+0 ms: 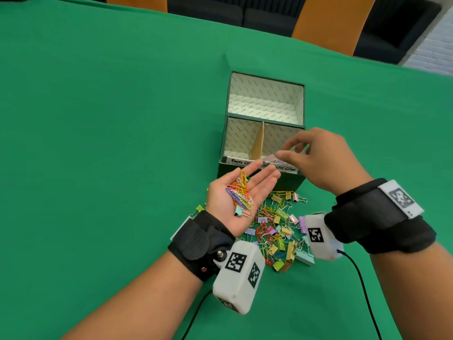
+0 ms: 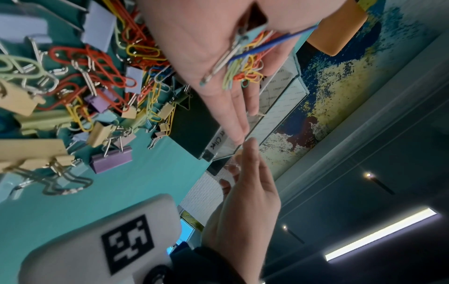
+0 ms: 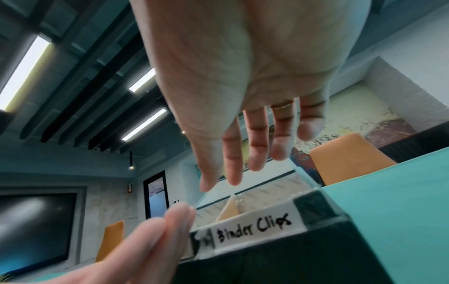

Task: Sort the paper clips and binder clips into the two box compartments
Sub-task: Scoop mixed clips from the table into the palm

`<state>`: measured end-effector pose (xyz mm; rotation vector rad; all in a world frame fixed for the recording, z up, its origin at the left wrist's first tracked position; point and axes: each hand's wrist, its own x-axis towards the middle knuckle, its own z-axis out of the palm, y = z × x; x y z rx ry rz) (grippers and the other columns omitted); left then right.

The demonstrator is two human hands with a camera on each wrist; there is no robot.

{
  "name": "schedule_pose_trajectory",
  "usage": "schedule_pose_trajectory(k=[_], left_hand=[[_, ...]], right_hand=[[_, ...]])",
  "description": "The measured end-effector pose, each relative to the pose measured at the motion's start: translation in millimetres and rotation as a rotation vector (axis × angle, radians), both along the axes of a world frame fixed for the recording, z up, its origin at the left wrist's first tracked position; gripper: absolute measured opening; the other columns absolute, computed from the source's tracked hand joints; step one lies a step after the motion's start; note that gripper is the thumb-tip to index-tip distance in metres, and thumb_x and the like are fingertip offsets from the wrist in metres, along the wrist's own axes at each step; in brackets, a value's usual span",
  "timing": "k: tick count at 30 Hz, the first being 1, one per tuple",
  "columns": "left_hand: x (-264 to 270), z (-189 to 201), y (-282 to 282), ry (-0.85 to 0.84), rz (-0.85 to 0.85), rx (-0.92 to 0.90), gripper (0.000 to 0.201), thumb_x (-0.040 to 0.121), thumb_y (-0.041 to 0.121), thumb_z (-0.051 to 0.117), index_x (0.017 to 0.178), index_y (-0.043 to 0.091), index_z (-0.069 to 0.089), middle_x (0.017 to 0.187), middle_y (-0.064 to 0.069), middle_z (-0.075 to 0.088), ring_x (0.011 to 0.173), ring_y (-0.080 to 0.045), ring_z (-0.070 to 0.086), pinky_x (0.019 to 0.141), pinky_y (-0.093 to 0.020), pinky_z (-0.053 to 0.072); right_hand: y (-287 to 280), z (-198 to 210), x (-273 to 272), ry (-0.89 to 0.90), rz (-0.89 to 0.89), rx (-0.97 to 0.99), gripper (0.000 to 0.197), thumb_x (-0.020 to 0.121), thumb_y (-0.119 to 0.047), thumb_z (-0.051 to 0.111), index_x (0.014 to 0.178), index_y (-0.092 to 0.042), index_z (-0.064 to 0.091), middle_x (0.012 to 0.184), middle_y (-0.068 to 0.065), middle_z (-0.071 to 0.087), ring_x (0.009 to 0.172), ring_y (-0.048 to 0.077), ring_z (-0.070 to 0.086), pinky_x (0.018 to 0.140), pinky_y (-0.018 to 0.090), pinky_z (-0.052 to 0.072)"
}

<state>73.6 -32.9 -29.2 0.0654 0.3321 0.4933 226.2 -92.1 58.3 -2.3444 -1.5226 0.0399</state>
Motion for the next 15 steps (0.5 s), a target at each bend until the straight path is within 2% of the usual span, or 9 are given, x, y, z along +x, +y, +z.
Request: schedule_pose_trajectory(k=[2, 4, 6, 8, 9, 10, 12, 13, 15], left_hand=[[0, 0, 0, 0.025, 0.015, 0.017, 0.041, 0.098, 0.021, 0.037, 0.122, -0.006, 0.056, 0.116, -0.029, 0.062, 0.107, -0.041, 0.061, 0.092, -0.046, 0.049], [0, 0, -1, 0.045, 0.02, 0.056, 0.044, 0.099, 0.022, 0.035, 0.128, -0.004, 0.053, 0.115, -0.025, 0.064, 0.1, -0.035, 0.065, 0.088, -0.04, 0.053], [0, 0, 0, 0.059, 0.005, 0.093, 0.043, 0.099, 0.024, 0.033, 0.127, 0.0, 0.055, 0.108, -0.021, 0.067, 0.089, -0.031, 0.069, 0.074, -0.037, 0.06], [-1, -2, 3, 0.08, -0.013, 0.119, 0.043, 0.099, 0.025, 0.032, 0.124, 0.002, 0.058, 0.107, -0.02, 0.068, 0.081, -0.03, 0.071, 0.063, -0.036, 0.06], [-1, -2, 4, 0.084, -0.021, 0.127, 0.042, 0.099, 0.026, 0.032, 0.124, 0.003, 0.057, 0.111, -0.02, 0.066, 0.081, -0.03, 0.071, 0.067, -0.036, 0.059], [-2, -4, 5, 0.089, -0.023, 0.127, 0.042, 0.099, 0.027, 0.032, 0.125, 0.005, 0.057, 0.118, -0.021, 0.064, 0.085, -0.031, 0.07, 0.076, -0.037, 0.058], [-2, -7, 5, 0.105, -0.029, 0.124, 0.043, 0.098, 0.028, 0.033, 0.127, 0.006, 0.058, 0.129, -0.02, 0.059, 0.099, -0.032, 0.064, 0.1, -0.043, 0.043], [-1, -9, 5, 0.114, -0.031, 0.123, 0.043, 0.098, 0.028, 0.033, 0.126, 0.007, 0.058, 0.131, -0.02, 0.058, 0.105, -0.033, 0.06, 0.105, -0.043, 0.035], [-1, -9, 5, 0.118, -0.025, 0.122, 0.043, 0.098, 0.028, 0.033, 0.124, 0.006, 0.06, 0.128, -0.019, 0.06, 0.108, -0.033, 0.058, 0.102, -0.042, 0.032]], right_hand=[[-2, 6, -13, 0.069, 0.124, 0.012, 0.014, 0.08, -0.049, 0.07, 0.078, -0.036, 0.066, 0.08, -0.014, 0.058, 0.069, 0.001, 0.049, 0.06, 0.025, 0.037], [-6, 12, -29, 0.183, 0.273, -0.067, 0.013, 0.077, -0.045, 0.074, 0.074, -0.033, 0.069, 0.076, -0.013, 0.064, 0.069, 0.004, 0.056, 0.062, 0.026, 0.044], [-11, 14, -43, 0.285, 0.394, -0.199, 0.014, 0.072, -0.041, 0.08, 0.075, -0.03, 0.073, 0.074, -0.012, 0.069, 0.068, 0.003, 0.06, 0.065, 0.022, 0.049], [-13, 10, -50, 0.273, 0.469, -0.31, 0.016, 0.068, -0.038, 0.084, 0.076, -0.03, 0.073, 0.072, -0.012, 0.07, 0.065, 0.0, 0.059, 0.06, 0.012, 0.043], [-13, 6, -51, 0.234, 0.486, -0.342, 0.016, 0.068, -0.037, 0.084, 0.077, -0.031, 0.073, 0.072, -0.012, 0.069, 0.064, 0.0, 0.058, 0.058, 0.012, 0.042], [-13, 3, -52, 0.193, 0.49, -0.357, 0.017, 0.067, -0.037, 0.084, 0.077, -0.032, 0.072, 0.072, -0.012, 0.068, 0.065, 0.001, 0.058, 0.059, 0.015, 0.044], [-13, -3, -53, 0.122, 0.481, -0.36, 0.016, 0.067, -0.039, 0.081, 0.077, -0.034, 0.07, 0.071, -0.012, 0.066, 0.069, 0.004, 0.06, 0.066, 0.027, 0.05], [-13, -5, -54, 0.093, 0.481, -0.354, 0.014, 0.068, -0.041, 0.079, 0.077, -0.035, 0.069, 0.071, -0.012, 0.066, 0.072, 0.005, 0.06, 0.069, 0.031, 0.052], [-14, -7, -55, 0.067, 0.485, -0.339, 0.009, 0.072, -0.04, 0.075, 0.076, -0.036, 0.069, 0.071, -0.013, 0.066, 0.073, 0.004, 0.06, 0.071, 0.034, 0.052]])
